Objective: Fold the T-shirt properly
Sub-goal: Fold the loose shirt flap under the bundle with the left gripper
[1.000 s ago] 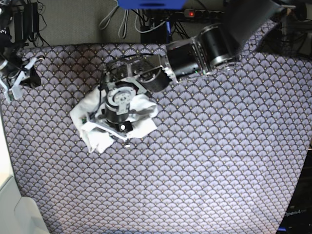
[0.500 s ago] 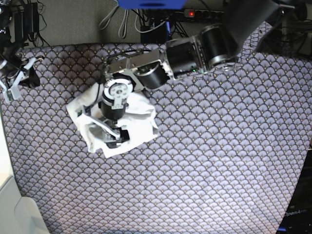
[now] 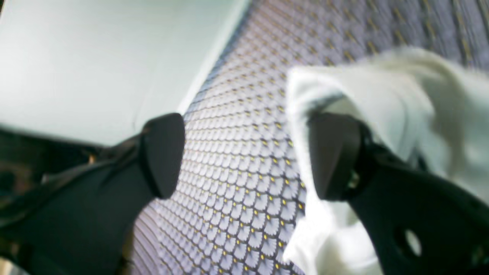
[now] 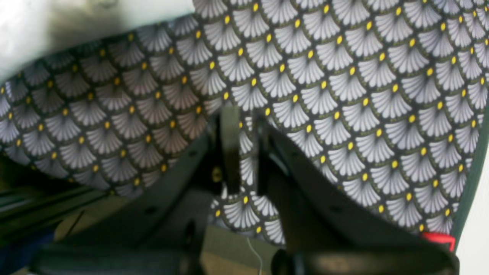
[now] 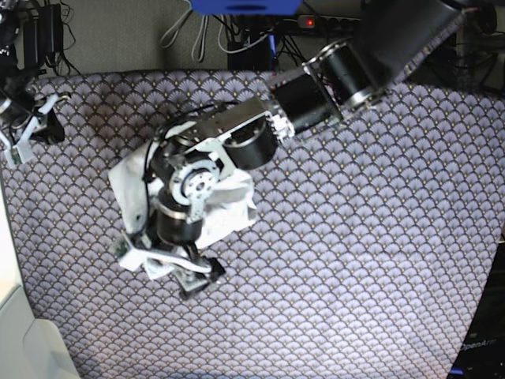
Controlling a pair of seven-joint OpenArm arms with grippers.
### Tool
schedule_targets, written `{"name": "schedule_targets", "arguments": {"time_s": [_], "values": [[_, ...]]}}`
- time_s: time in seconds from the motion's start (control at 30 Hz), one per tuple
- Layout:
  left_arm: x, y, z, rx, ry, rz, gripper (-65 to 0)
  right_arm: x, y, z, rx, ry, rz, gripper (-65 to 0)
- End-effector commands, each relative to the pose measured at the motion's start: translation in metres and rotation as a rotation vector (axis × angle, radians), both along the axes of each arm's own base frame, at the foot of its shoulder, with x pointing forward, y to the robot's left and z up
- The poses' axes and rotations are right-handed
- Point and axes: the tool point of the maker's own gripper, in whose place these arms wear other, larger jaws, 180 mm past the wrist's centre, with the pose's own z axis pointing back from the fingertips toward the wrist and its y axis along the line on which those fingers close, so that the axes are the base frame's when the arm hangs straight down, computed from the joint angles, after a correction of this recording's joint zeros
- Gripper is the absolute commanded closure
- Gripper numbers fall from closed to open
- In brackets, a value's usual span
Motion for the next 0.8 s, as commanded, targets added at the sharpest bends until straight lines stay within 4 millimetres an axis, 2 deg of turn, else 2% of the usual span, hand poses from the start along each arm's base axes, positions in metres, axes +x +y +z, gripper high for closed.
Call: {"name": "schedule_targets", "arguments": {"time_s": [0.0, 0.07, 0.23, 0.43, 0.53, 0.63, 0.77], "values": [[-0.001, -0.003, 0.023, -0.063, -0.029, 0.010, -49.3, 0.008, -0.003, 0.014, -0.009, -0.047, 0.012, -4.4], [-0.012, -0.004, 0.023, -0.099, -0.006, 0.011, -49.2, 0.008, -0.003, 0.013, -0.008, -0.048, 0.011, -4.4], [-0.025, 0.003, -0.001, -0.079, 0.042, 0.012, -49.2, 0.008, -0.003, 0.014, -0.008, -0.049, 0.011, -4.4], [-0.025, 0.006, 0.004, -0.095, 0.038, 0.018, -49.2, 0.015, -0.003, 0.017, -0.009, -0.064, 0.012, -4.4], [-0.032, 0.010, -0.009, -0.061, 0.064, 0.005, -49.1, 0.016, -0.003, 0.018, -0.009, -0.066, 0.012, -4.4], [-0.046, 0.009, -0.032, 0.028, 0.134, -0.043, -49.1, 0.016, -0.003, 0.018, -0.010, -0.067, 0.013, -4.4], [-0.055, 0.022, -0.051, 0.135, 0.227, -0.013, -49.1, 0.017, -0.004, 0.019, -0.012, -0.071, 0.012, -4.4]]}}
